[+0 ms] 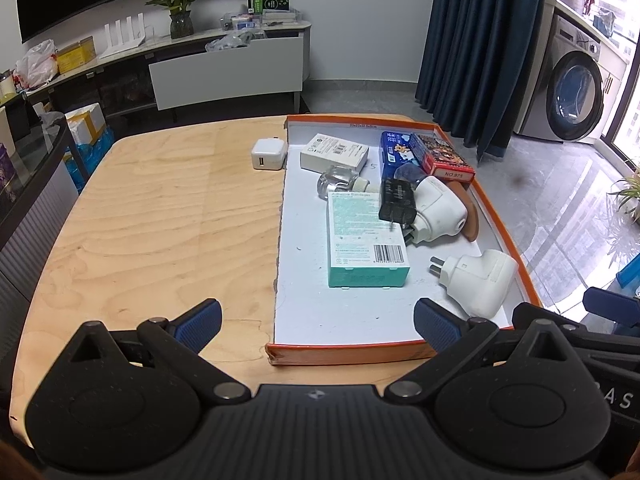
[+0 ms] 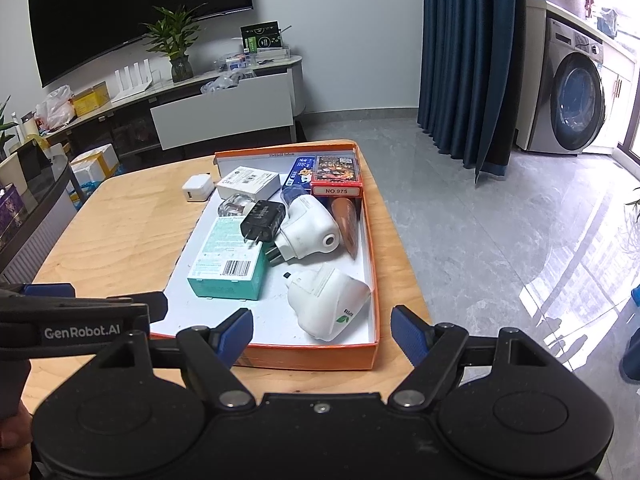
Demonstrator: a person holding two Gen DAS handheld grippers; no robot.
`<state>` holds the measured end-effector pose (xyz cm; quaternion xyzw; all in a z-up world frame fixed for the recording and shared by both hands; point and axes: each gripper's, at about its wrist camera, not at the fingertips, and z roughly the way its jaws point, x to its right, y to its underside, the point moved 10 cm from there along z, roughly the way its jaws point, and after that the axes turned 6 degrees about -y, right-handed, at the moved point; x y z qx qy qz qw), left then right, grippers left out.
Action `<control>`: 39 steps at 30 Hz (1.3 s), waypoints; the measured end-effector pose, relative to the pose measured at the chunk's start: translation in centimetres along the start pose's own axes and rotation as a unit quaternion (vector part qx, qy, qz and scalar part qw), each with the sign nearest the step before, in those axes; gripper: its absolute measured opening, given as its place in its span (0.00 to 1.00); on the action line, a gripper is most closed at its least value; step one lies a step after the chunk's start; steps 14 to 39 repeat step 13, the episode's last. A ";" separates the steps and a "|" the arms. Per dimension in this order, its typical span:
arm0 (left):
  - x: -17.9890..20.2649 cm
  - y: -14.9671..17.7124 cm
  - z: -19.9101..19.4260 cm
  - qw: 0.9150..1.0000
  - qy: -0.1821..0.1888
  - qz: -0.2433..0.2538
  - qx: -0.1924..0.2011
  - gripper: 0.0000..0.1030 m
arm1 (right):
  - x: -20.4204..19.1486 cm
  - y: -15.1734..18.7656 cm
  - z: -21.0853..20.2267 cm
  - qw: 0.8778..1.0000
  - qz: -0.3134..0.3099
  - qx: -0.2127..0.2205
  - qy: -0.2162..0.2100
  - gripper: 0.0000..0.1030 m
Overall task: Organize rigid objects
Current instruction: 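Withdraw both open grippers up from the orange-rimmed box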
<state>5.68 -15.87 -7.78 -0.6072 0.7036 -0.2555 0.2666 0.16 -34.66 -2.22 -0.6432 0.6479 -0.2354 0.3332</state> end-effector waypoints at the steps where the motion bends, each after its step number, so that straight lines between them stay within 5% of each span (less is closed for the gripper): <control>1: 0.0 0.0 0.0 1.000 0.000 -0.001 -0.001 1.00 | 0.0 0.0 0.0 1.000 0.000 0.000 0.000 0.87; 39: -0.3 0.2 0.4 1.000 0.002 -0.004 -0.007 1.00 | -0.2 0.1 0.7 1.000 -0.002 -0.009 0.000 0.87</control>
